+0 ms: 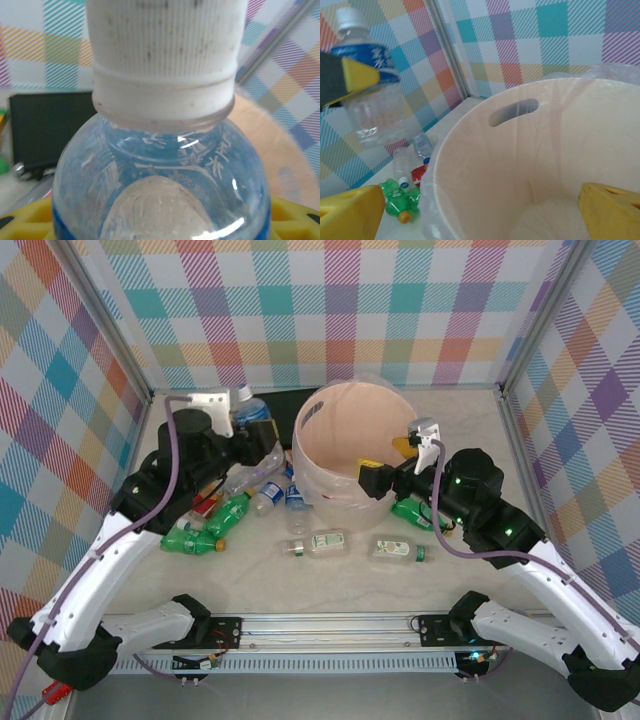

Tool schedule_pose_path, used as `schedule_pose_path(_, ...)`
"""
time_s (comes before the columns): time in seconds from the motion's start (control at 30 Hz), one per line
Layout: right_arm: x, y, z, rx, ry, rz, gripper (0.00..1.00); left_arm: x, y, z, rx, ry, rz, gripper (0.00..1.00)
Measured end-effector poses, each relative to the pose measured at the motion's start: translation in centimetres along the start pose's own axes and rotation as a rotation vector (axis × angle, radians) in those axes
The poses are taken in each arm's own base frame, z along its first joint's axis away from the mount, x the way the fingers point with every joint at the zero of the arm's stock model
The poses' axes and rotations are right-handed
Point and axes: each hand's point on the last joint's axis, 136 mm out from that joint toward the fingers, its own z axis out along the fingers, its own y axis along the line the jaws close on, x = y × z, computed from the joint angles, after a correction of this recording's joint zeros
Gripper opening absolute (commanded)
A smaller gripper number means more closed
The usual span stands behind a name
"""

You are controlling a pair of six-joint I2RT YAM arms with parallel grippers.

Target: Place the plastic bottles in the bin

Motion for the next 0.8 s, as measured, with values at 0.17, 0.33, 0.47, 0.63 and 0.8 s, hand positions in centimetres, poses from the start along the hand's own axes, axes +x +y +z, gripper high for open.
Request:
schedule_pose_path(0.17,0.1,0.5,-0.8,-0.024,0.011,0.006,0.99,-1.1,-3.8,2.8,0.086,-0.025,0.058,0.51)
schedule_pose_path(0.33,0.2,0.6,-1.6,-0.027,0.016,0.008,0.99,-0.8,-7.4,5.6,0.14,-0.034,0.134,0.51)
schedule_pose_path(0.47,0.3,0.6,-1.8,-0.026,0.022,0.013,0.99,0.6,-9.9,7.6,0.146,-0.039,0.218,0.51)
schedule_pose_path(0.63,0.5,0.5,-2.2,-0.023,0.031,0.017,0.99,2.5,-11.6,9.3,0.144,-0.027,0.282,0.52)
schedule_pose_path(0.8,0.5,0.5,-2.2,-0.023,0.031,0.017,0.99,2.8,-11.6,9.9,0.126,-0.031,0.283,0.65)
